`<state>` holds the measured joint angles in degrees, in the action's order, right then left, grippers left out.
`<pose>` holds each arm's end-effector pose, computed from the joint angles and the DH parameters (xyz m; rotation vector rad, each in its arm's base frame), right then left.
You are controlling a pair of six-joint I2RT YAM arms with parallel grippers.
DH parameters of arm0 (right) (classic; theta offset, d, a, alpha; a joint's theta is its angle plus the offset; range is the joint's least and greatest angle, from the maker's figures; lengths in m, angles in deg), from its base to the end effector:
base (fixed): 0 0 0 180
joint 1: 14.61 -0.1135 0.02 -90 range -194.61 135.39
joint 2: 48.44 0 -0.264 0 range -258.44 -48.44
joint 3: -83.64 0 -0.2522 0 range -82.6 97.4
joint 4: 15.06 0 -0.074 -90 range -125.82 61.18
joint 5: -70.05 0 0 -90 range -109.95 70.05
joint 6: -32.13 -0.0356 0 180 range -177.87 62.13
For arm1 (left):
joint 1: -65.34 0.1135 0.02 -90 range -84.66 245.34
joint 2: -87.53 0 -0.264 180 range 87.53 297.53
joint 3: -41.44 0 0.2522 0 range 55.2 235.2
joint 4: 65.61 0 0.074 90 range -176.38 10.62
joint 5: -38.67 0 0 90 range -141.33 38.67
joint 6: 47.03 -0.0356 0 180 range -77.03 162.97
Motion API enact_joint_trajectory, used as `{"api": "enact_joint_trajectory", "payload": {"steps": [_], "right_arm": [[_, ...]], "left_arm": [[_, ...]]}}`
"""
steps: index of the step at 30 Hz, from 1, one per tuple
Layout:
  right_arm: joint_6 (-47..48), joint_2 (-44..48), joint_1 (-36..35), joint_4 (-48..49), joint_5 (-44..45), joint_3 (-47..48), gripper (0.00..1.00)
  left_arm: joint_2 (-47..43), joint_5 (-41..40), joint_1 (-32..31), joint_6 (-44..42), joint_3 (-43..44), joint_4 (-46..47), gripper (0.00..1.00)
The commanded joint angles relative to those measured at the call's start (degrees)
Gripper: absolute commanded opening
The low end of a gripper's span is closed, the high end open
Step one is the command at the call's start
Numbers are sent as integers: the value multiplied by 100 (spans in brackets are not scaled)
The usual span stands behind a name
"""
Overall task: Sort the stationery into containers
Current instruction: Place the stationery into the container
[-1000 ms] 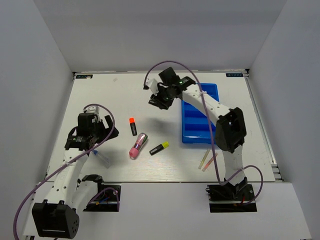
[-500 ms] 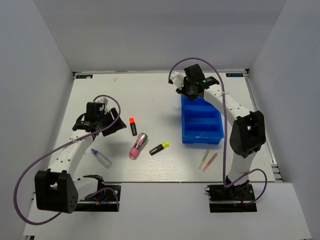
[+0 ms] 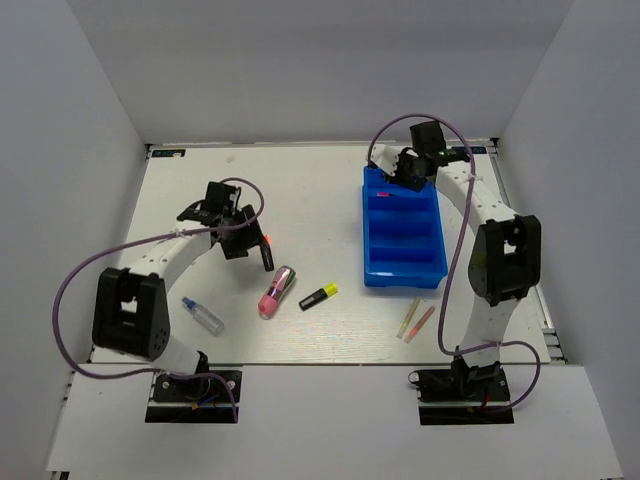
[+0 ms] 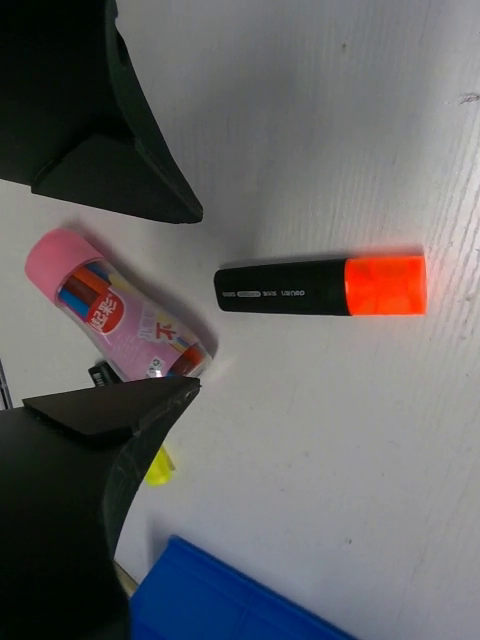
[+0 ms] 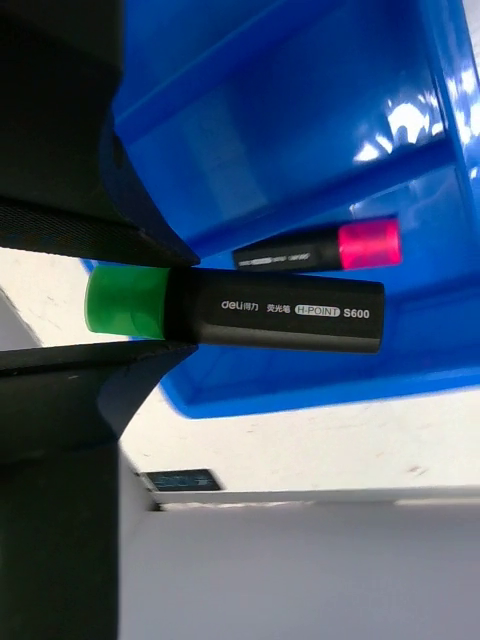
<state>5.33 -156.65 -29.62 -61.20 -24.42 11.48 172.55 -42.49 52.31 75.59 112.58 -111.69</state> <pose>0.4147 0.1141 0.2832 -1.5434 1.8396 -0.3054 0.2877 -0.0722 0.2215 -0.4009 2.6489 -0.4696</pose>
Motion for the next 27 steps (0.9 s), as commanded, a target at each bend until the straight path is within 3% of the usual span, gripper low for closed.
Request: {"api": "enact_joint_trajectory", "payload": {"steps": [1,4,13,14,16,17,19,22,24,25,27], "right_arm": [[869,-297,155,74,-712,242,0],[1089,-499,217,39,-959,374,0],[1160,-1159,358,540,-634,840,0],[1160,-1168,367,540,-634,831,5],[1125,-1185,375,514,-617,805,27],[1046,-1177,375,548,-582,787,51],[949,-1107,393,549,-616,673,88],[721,-958,411,531,-765,568,90],[510,-712,437,522,-888,480,87],[266,-650,472,531,-1002,392,84],[-175,-316,498,514,-1240,348,70]], "left_arm": [[269,-321,-190,104,352,-257,74],[419,-436,-252,113,440,-258,77],[753,-611,-401,122,642,-240,81],[849,-664,-427,87,668,-258,81],[946,-717,-463,43,800,-327,81],[982,-769,-498,-10,888,-363,81],[1157,-805,-516,-28,932,-433,81],[1316,-849,-577,-63,1020,-495,80],[1421,-1006,-647,-63,1082,-556,78],[1456,-1129,-700,-72,1117,-591,77],[1527,-1341,-770,-63,1169,-670,74]]}}
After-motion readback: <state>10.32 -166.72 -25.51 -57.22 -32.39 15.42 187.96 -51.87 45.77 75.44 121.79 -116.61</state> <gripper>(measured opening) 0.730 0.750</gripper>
